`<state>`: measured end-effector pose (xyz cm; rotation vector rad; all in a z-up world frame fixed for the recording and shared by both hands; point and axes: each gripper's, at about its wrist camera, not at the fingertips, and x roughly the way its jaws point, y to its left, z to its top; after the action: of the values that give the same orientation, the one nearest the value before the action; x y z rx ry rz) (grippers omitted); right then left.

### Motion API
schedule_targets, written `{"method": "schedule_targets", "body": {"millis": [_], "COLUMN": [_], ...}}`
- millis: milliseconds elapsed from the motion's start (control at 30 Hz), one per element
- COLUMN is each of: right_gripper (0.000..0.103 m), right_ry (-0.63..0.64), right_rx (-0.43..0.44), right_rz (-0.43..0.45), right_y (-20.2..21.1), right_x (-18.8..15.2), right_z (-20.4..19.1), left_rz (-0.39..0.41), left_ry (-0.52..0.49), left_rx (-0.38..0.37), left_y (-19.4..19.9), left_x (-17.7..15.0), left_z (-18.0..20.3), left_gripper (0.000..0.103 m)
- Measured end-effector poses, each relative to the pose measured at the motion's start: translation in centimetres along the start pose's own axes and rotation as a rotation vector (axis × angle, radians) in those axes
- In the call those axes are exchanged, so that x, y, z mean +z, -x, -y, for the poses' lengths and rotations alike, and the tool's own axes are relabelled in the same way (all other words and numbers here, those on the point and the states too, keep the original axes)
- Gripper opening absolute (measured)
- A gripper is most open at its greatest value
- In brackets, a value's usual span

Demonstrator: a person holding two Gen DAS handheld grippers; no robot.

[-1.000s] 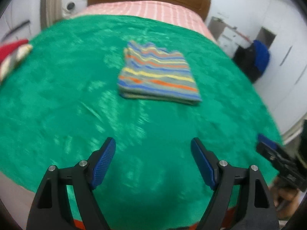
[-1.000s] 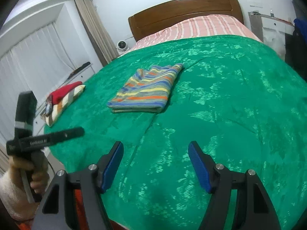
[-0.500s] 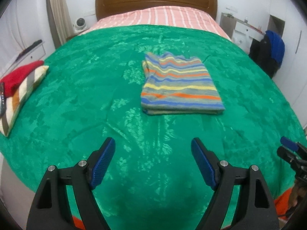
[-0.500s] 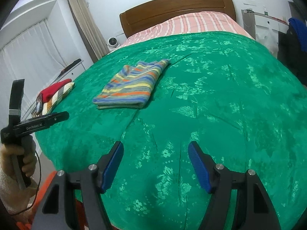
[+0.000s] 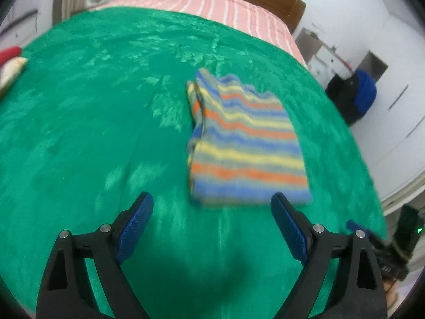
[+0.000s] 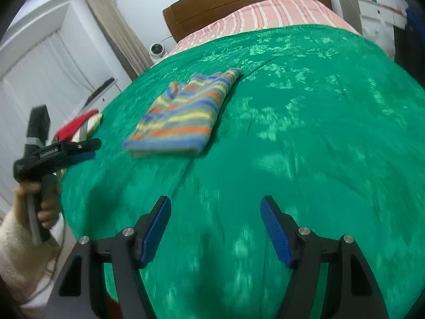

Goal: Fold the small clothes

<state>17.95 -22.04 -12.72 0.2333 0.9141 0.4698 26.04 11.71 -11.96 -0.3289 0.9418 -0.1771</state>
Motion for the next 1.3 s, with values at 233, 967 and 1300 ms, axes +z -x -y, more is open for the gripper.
{"method": "schedule_targets", "body": {"millis": [233, 967, 1300], "right_gripper": [0.070, 0.019, 0.020], "right_ry": [-0.211, -0.044, 0.038], "right_rx": [0.139, -0.121, -0.002], "right_rz": [-0.044, -0.065, 0.188], "right_y": [-7.9, -17.5, -9.0], "right_x": [7.9, 15.8, 20.3], "right_z": [1.8, -5.9, -10.4], "left_rz": [-0.069, -0.013, 0.169], "left_ry": [0.043, -0.070, -0.080], "left_rx": [0.051, 0.130, 0.088], "left_y": [-7.1, -8.9, -0.4], "left_x": [6.1, 7.4, 11.4], "left_z": [-0.5, 3.9, 5.2], "left_gripper": [0.091, 0.013, 0.041]}}
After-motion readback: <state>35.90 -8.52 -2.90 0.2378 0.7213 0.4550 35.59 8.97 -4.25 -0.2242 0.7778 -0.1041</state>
